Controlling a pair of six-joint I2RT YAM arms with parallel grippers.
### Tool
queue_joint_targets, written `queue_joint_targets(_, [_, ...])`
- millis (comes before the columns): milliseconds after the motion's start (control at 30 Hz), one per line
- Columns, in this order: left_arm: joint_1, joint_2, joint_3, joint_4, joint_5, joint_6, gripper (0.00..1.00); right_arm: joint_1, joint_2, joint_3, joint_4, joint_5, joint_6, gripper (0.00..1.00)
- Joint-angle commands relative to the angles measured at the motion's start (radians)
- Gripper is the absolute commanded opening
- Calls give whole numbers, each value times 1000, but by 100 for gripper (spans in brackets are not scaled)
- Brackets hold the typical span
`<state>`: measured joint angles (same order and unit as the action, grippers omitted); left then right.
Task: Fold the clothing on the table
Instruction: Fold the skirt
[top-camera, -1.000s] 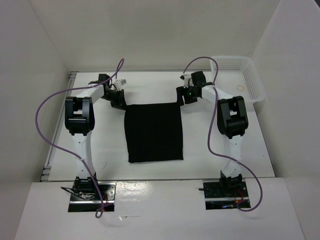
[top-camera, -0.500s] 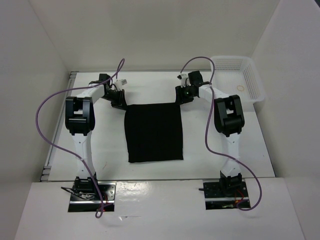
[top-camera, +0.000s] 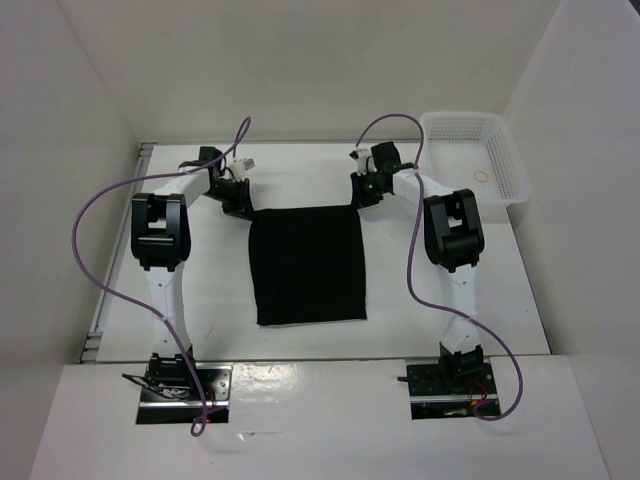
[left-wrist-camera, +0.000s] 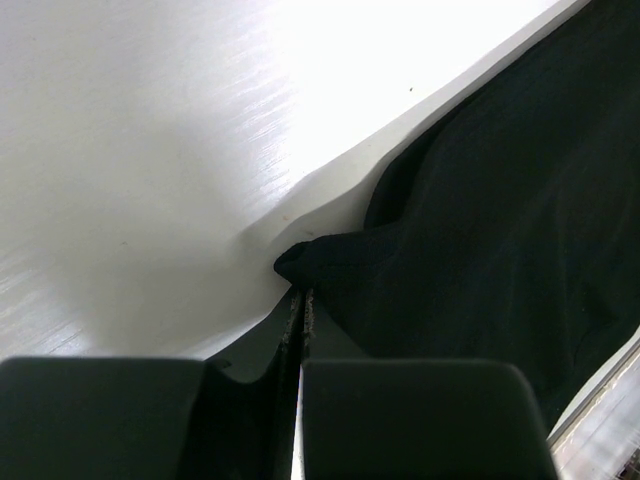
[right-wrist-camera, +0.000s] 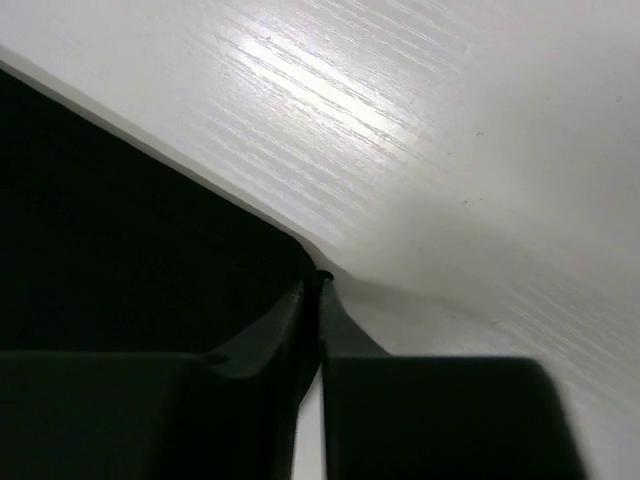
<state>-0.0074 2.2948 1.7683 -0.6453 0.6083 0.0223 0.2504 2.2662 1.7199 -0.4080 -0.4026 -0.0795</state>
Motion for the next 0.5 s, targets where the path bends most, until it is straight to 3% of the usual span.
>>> queue_joint_targets(0, [-5, 37, 28, -33, -70, 28, 0, 26, 23, 38, -26, 10, 0, 4])
queue_joint_targets(33, [-5, 37, 28, -33, -70, 37, 0, 26, 23, 38, -26, 19, 0, 0])
queue_joint_targets(467, [-14, -57, 201, -94, -145, 47, 0, 26, -117, 102, -57, 114, -9, 0])
